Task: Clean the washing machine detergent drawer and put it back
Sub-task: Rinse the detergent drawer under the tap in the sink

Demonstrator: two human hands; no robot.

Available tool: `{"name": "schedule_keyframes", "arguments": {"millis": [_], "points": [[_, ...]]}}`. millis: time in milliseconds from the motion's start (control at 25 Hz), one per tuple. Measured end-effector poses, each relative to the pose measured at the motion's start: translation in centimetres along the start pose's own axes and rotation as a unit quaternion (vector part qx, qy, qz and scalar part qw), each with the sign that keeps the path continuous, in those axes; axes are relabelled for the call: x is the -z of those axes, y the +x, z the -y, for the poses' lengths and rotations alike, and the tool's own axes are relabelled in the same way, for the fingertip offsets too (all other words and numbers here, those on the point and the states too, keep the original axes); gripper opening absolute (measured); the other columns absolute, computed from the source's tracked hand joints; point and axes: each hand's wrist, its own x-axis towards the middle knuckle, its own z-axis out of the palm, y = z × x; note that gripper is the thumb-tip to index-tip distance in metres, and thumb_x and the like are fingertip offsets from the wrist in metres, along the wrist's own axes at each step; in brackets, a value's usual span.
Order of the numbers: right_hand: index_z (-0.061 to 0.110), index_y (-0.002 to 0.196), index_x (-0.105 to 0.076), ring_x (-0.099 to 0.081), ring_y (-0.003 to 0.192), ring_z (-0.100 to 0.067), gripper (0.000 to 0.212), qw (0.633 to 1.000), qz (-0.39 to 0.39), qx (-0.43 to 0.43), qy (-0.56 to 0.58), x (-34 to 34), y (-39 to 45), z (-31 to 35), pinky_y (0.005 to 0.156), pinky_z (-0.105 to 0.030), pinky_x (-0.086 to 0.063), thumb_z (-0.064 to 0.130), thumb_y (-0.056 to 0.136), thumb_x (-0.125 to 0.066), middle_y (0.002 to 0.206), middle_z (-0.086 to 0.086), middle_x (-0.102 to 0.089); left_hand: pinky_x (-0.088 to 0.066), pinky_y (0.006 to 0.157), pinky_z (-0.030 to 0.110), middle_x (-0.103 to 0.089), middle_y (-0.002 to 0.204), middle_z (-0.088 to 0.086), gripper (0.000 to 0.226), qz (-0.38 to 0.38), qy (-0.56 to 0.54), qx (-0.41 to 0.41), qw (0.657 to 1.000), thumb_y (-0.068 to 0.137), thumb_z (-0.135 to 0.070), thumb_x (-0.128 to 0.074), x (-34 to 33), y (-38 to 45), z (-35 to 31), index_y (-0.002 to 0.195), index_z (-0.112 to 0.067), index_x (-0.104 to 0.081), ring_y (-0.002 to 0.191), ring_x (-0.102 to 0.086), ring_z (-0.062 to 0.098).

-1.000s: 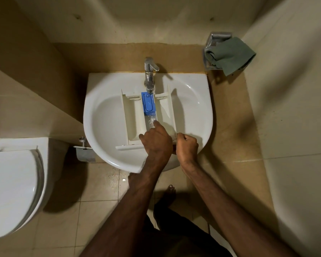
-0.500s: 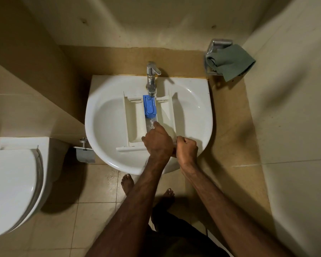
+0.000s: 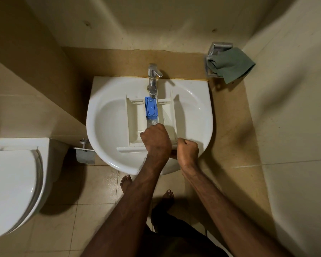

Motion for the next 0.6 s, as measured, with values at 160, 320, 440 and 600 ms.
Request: {"name": "schedule_keyframes", "arguments": {"millis": [160,320,440,600], "points": [[0.022,0.076,-0.067,-0.067,0.065,-0.010,0.033,1.000,0.000,-0.006,0.018,-0.1,0.2,-0.2,0.057,-0.024,-0.057,0.014,0.105,-0.053,0.081,0.002,-0.071,-0.048,0.100,0.048,-0.059,0.138,0.018,0.059,-0.005,-0.076,0.001,0.997,0.096,-0.011,-0.051,-0.9,0.4,0.0,0.150,0.000,-0.031,0.119,-0.063,0.035],[0.012,0.090,-0.068,-0.067,0.053,-0.008,0.025,1.000,0.014,-0.021,0.008,0.1,-0.5,0.3,0.046,-0.017,-0.053,0.016,0.107,-0.051,0.082,0.002,-0.069,-0.053,0.084,0.035,-0.068,0.119,0.011,0.037,-0.021,-0.015,-0.016,1.000,0.099,-0.016,-0.057,-0.4,-0.1,0.3,0.134,-0.005,-0.053,0.106,-0.068,0.027],[0.015,0.080,-0.065,-0.074,0.061,-0.020,0.032,0.994,0.081,-0.052,-0.053,1.8,0.2,1.7,0.061,-0.036,-0.065,0.032,0.103,-0.053,0.080,0.000,-0.071,-0.052,0.075,0.032,-0.073,0.104,0.007,0.021,-0.052,-0.012,-0.010,0.999,0.098,-0.020,-0.059,0.2,0.2,1.2,0.115,-0.011,-0.067,0.096,-0.071,0.025],[0.015,0.065,-0.064,-0.067,0.072,-0.024,0.053,0.950,0.038,0.073,-0.302,1.8,3.4,4.6,0.072,-0.035,-0.052,0.058,0.091,-0.050,0.067,0.001,-0.066,-0.051,0.078,0.036,-0.072,0.114,0.013,0.050,-0.053,-0.046,-0.048,0.996,0.101,-0.017,-0.046,-0.7,-0.1,1.6,0.150,-0.008,-0.042,0.097,-0.070,0.031]]}}
